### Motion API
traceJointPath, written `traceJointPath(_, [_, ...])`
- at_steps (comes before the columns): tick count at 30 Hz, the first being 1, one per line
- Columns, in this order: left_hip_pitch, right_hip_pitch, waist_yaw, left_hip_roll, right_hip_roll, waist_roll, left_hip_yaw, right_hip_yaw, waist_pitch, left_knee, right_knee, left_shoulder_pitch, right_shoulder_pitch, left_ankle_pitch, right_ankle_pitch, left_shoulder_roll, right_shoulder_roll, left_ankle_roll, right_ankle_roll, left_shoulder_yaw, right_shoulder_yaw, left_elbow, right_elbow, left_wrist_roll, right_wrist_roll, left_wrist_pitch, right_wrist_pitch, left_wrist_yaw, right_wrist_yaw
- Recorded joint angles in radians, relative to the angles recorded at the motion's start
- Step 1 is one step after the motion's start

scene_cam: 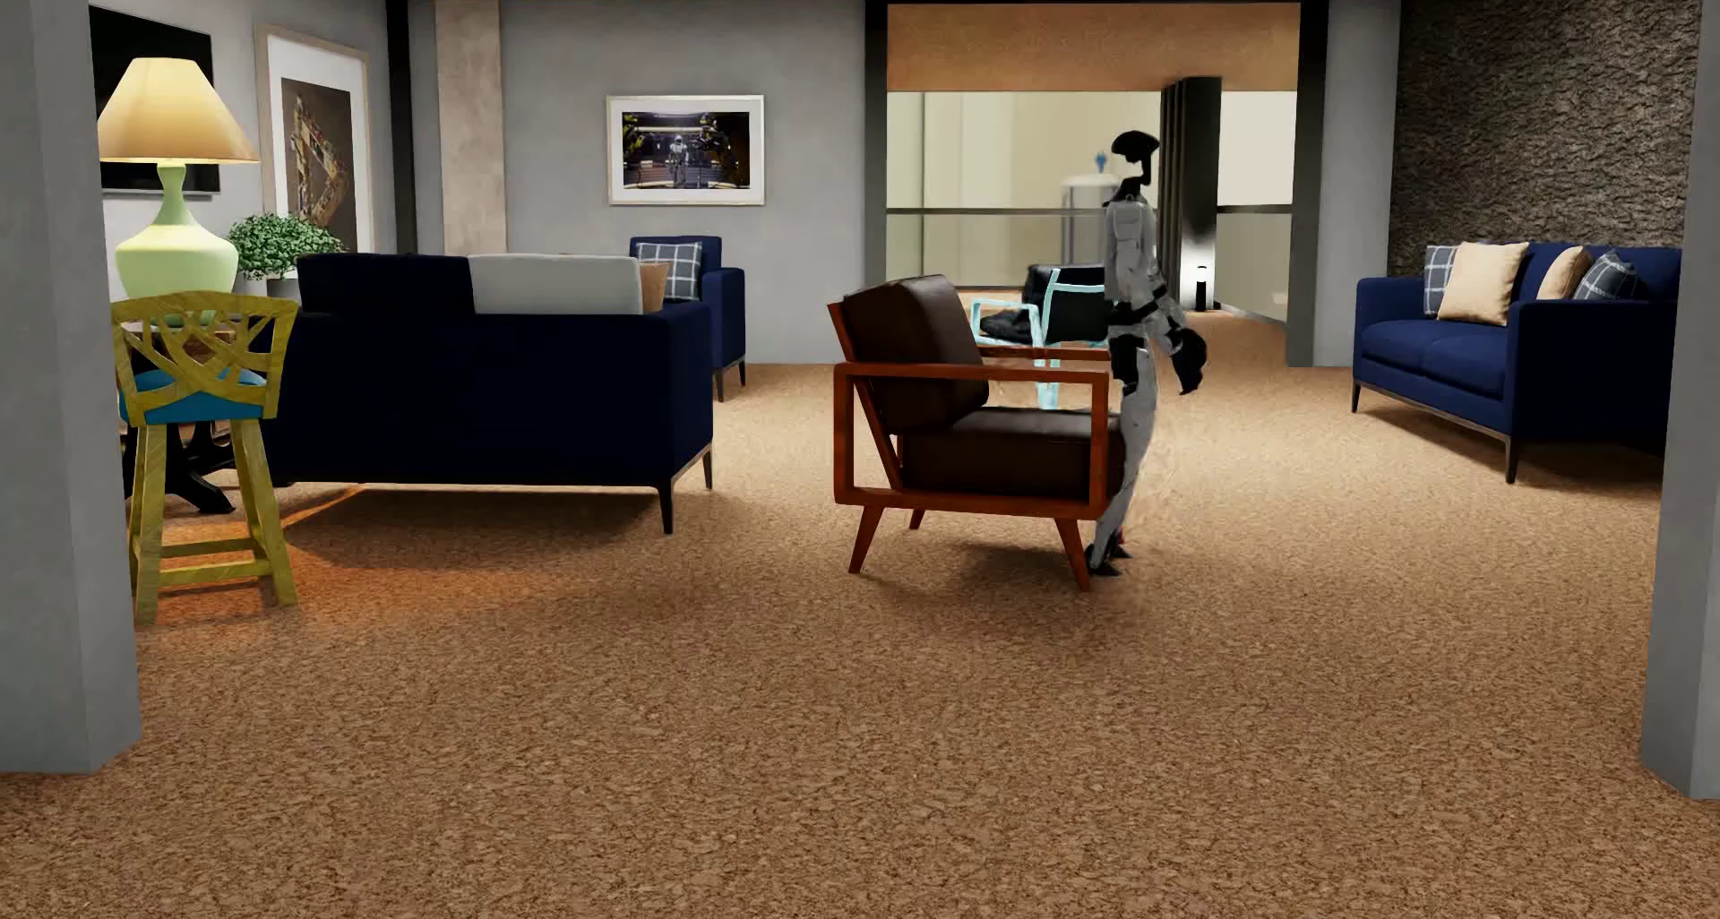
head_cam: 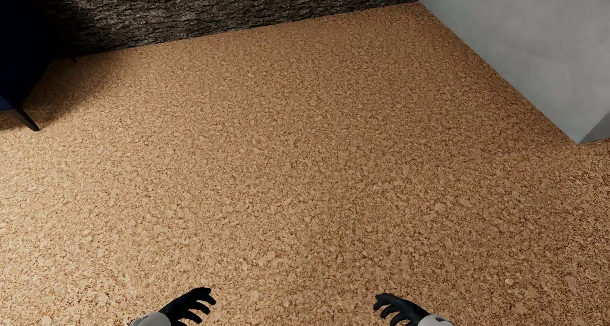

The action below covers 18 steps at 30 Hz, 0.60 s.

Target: Sit down on the dark gray chair

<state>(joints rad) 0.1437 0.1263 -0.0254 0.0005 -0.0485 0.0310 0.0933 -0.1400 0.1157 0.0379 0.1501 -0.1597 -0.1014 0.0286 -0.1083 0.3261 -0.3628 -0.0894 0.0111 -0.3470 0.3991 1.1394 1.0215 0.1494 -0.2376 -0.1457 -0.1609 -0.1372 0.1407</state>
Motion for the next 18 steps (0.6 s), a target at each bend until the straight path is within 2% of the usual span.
traceJointPath(2, [0.051,0.030,-0.002,-0.002,-0.002,-0.002,0.011,-0.008,-0.034,-0.030,0.003,0.017,0.001,-0.004,-0.015,-0.028,0.018,-0.002,0.000,0.028,-0.005,0.107,0.129,-0.009,0.007,0.032,0.048,0.032,-0.042])
traceJointPath(4, [0.072,0.044,-0.007,-0.001,-0.007,-0.001,0.015,-0.009,-0.062,-0.036,0.006,0.049,0.007,-0.016,-0.024,-0.049,0.017,-0.007,0.006,0.058,-0.012,0.151,0.190,-0.011,-0.006,0.047,0.063,0.043,-0.054])
traceJointPath(8, [0.089,0.056,-0.010,0.003,-0.010,0.002,0.017,-0.004,-0.098,-0.036,0.008,0.126,0.065,-0.034,-0.035,-0.067,-0.027,-0.015,0.005,0.075,-0.045,0.077,0.120,0.010,0.002,0.020,0.035,-0.019,-0.010])
traceJointPath(11, [0.089,0.053,-0.010,0.004,-0.015,0.004,0.002,0.013,-0.115,-0.037,0.009,0.155,0.083,-0.038,-0.036,-0.091,-0.026,-0.010,0.005,0.077,-0.050,0.030,0.092,0.023,0.003,0.009,0.031,-0.049,-0.003])
traceJointPath(14, [0.075,0.052,-0.009,0.007,-0.014,0.007,-0.013,0.047,-0.120,-0.030,0.001,0.150,0.078,-0.033,-0.060,-0.104,0.001,0.003,0.011,0.081,-0.044,0.042,0.097,0.008,0.012,0.020,0.043,-0.020,-0.017])
traceJointPath(18, [0.075,0.055,-0.011,0.005,-0.008,0.001,-0.011,0.039,-0.110,-0.027,0.001,0.132,0.093,-0.032,-0.037,-0.070,0.017,0.007,-0.002,0.055,-0.047,0.030,0.052,0.015,0.009,0.011,0.033,-0.035,-0.001])
